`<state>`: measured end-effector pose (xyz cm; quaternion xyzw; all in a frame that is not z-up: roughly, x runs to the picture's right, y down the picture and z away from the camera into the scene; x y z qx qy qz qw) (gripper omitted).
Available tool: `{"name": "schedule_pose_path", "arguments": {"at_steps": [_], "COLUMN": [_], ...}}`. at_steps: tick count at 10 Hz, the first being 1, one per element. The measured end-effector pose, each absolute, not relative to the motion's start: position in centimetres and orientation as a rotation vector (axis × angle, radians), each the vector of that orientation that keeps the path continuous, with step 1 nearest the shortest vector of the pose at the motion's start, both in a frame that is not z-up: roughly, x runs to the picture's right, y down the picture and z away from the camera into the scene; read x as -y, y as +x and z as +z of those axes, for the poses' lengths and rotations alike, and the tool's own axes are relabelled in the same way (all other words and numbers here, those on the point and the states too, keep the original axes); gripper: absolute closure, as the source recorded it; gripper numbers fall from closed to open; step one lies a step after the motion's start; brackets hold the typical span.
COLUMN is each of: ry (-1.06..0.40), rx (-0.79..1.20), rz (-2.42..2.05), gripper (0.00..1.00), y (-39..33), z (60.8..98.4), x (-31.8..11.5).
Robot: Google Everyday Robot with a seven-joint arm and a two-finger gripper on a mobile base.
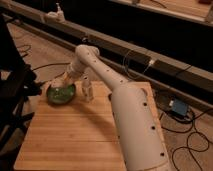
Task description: Place the white sponge in the ceramic bowl
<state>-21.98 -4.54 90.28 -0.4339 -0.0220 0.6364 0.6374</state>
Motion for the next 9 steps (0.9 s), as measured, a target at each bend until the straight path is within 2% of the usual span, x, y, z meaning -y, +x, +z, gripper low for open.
{"name": "schedule_pose_path", "arguments": {"at_steps": [1, 9], "ry": [-0.992, -0.992], "rx": [0.046, 0.045], "rz": [1.453, 1.452], "gripper": [0.26, 0.26], "y": [-22.0, -21.96], "z": [90.4, 90.42], "x": [4.51, 4.47]}}
